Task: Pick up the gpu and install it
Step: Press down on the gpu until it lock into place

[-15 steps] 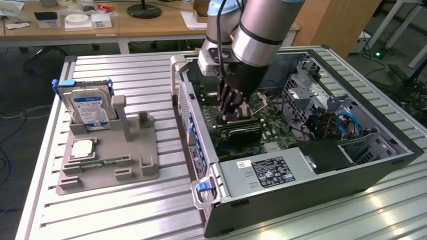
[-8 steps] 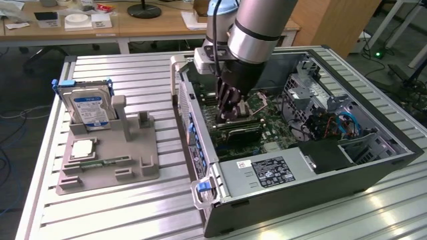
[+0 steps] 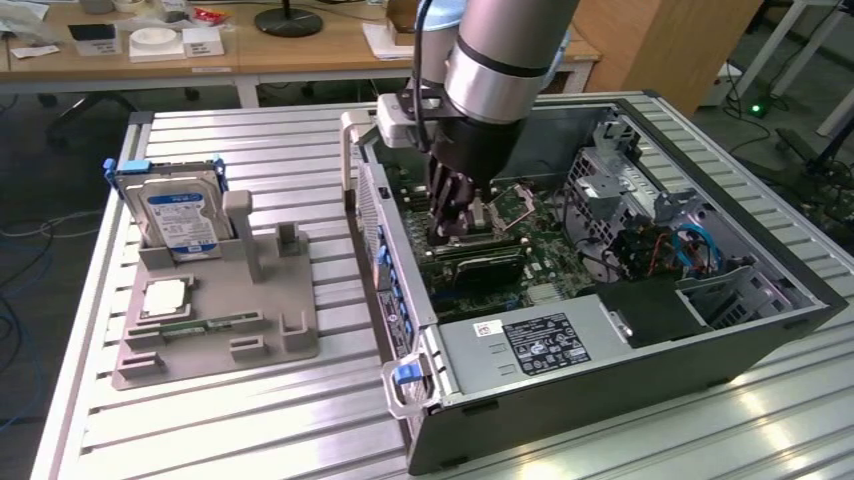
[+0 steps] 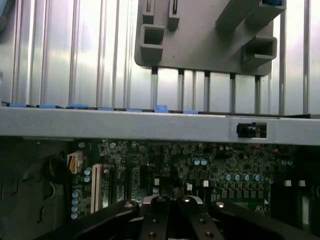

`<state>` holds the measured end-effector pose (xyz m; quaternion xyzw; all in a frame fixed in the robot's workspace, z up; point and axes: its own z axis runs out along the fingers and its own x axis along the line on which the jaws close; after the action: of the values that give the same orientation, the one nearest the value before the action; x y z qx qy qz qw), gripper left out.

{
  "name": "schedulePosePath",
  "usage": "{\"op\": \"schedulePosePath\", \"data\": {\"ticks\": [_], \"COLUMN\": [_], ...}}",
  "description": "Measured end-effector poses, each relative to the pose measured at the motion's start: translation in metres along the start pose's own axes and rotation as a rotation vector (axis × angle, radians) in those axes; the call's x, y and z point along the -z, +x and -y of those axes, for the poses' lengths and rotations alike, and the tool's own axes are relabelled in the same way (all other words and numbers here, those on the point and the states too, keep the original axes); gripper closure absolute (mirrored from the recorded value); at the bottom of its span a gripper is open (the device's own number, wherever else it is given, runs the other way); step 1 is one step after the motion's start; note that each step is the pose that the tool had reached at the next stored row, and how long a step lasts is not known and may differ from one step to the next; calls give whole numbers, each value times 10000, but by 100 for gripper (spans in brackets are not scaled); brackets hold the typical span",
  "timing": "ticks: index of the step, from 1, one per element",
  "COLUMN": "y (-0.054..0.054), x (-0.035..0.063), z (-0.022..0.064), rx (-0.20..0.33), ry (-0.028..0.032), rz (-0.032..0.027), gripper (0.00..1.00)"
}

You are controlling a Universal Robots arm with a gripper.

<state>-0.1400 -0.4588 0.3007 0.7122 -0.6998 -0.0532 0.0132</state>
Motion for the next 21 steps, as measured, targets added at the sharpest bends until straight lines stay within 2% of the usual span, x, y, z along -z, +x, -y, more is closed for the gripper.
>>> {"op": "schedulePosePath", "data": {"ticks": [6,12,15,21], "y": [12,35,78,100], "x": [26,30,34,30], "z": [-111,-265,-295,-354], "rx": [14,24,28,26], "ry": [208,361,389,393], "rz": [-7,-14,-18,-20], "gripper": [90,90,90,90]}}
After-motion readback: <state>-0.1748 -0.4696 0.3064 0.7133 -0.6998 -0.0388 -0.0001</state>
